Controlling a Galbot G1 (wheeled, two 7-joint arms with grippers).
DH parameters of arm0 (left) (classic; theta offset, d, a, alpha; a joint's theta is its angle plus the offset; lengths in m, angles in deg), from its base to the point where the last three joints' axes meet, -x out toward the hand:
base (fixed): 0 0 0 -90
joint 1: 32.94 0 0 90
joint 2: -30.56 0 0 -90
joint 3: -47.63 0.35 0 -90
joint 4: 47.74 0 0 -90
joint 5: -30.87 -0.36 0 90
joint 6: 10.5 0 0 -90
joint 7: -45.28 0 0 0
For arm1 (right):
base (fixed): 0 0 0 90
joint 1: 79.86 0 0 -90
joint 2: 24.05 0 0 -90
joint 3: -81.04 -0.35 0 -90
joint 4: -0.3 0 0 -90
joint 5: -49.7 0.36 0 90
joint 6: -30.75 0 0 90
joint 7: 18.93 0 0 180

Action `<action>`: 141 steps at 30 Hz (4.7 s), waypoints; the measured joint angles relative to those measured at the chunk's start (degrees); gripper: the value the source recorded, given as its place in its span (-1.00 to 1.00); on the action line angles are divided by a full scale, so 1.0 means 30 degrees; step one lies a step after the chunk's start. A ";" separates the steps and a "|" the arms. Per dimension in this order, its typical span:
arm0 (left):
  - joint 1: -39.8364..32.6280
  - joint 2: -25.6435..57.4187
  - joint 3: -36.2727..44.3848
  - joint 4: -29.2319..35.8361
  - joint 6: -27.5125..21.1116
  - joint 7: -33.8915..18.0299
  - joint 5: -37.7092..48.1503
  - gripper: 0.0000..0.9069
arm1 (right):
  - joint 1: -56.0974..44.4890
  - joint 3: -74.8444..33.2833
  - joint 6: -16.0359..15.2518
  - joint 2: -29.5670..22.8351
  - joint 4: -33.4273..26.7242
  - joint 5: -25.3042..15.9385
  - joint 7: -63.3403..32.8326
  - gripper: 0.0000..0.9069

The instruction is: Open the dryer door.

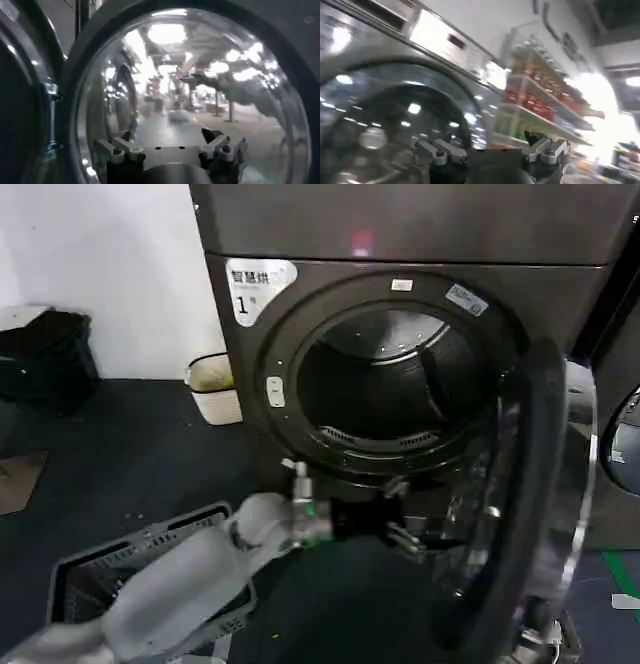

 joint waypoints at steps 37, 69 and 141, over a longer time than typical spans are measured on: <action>-0.2919 -0.9054 0.2809 -0.8680 0.0688 -0.4358 -0.6465 1.00 | -0.1774 -0.5094 -0.1306 0.0222 -0.0748 0.0534 -0.3272 1.00; -0.3617 -0.8398 0.4579 -0.4296 0.6266 -0.6089 -0.3403 1.00 | -0.1947 -0.5311 -0.0753 0.0463 -0.0670 0.0437 -0.2816 1.00; 0.3555 2.1560 -0.0634 0.1322 0.2706 0.0199 -1.4641 1.00 | -0.0244 -0.6306 -0.1728 0.1856 -0.1898 -0.2661 -0.2179 1.00</action>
